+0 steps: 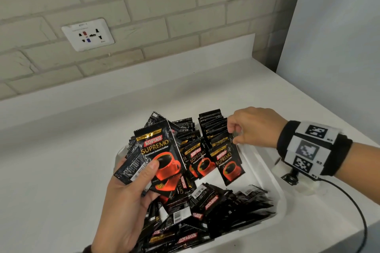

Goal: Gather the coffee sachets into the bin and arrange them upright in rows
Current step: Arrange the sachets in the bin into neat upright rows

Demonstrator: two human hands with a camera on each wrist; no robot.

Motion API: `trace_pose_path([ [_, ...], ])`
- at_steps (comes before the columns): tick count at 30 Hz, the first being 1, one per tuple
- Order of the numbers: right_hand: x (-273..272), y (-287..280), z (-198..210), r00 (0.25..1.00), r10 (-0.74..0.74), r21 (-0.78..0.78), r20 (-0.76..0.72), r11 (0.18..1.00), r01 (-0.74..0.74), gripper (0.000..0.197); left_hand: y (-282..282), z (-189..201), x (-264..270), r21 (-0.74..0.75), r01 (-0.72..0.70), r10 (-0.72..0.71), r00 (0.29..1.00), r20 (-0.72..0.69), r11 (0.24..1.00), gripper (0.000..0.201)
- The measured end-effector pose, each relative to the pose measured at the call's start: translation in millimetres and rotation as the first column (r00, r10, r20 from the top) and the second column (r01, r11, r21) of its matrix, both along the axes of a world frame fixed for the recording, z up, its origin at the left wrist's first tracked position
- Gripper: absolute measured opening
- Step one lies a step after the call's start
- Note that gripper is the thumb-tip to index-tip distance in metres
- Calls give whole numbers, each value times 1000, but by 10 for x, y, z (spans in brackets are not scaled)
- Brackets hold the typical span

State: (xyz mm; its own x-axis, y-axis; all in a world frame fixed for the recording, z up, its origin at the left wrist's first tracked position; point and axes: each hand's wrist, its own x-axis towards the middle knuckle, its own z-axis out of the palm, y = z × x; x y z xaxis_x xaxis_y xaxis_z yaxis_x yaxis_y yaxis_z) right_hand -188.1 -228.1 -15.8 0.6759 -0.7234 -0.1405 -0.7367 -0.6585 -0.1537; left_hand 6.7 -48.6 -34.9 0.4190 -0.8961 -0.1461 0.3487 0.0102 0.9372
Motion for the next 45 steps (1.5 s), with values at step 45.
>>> trace_pose_path([
  [45, 193, 221, -159, 826, 432, 476, -362, 847, -235, 43, -29, -66, 59, 7, 94, -94, 994, 48, 996, 124],
])
